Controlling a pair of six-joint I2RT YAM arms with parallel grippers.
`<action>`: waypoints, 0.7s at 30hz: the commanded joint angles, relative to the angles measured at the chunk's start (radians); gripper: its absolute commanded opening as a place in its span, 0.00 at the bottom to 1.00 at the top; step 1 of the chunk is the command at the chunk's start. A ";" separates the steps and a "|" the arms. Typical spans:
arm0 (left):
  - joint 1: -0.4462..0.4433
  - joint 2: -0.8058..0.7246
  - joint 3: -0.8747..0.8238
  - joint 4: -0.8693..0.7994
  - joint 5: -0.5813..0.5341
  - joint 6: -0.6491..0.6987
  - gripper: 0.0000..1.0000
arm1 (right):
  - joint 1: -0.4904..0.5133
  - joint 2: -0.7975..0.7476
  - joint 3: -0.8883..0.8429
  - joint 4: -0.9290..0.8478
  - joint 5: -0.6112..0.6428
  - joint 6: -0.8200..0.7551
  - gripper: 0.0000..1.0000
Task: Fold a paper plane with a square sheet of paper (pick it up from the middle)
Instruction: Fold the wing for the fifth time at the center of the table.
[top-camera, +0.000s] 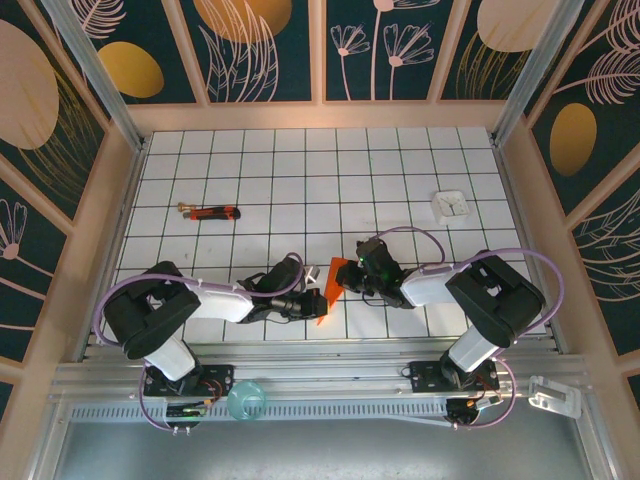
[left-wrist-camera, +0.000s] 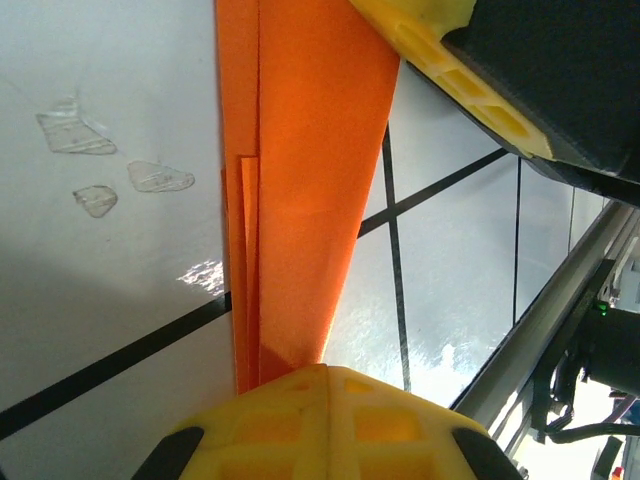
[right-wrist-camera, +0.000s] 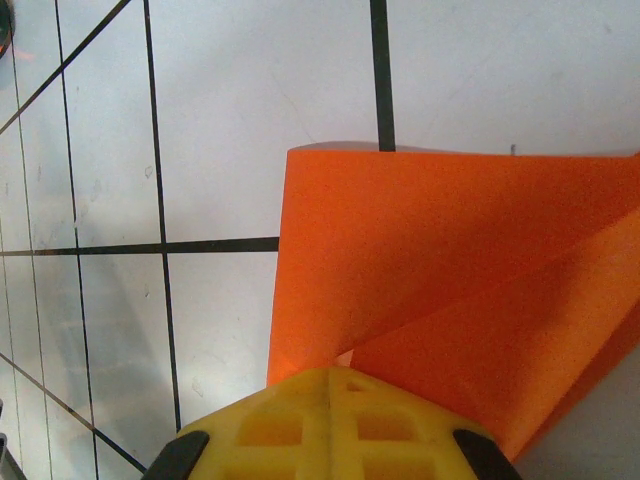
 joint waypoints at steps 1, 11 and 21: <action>0.002 0.018 -0.016 -0.012 0.012 -0.009 0.08 | -0.010 0.045 -0.030 -0.098 0.064 -0.010 0.00; -0.015 0.029 -0.018 -0.127 -0.009 0.013 0.03 | -0.010 0.046 -0.032 -0.100 0.067 -0.007 0.00; -0.040 0.038 -0.005 -0.241 -0.016 0.053 0.01 | -0.011 0.043 -0.032 -0.114 0.073 -0.007 0.00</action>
